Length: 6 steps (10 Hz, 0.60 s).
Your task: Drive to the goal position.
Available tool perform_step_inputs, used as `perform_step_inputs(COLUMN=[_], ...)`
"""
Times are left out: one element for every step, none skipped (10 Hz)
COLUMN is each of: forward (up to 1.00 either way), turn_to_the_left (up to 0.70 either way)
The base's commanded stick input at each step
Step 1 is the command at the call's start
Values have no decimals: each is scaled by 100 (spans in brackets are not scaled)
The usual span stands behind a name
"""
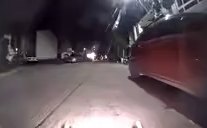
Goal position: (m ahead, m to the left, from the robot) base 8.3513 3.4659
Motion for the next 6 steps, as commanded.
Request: perform_step_inputs(forward=[60, 60, 60, 60, 60, 60], turn_to_the_left=[0, -3, -12, -13, -6, 0])
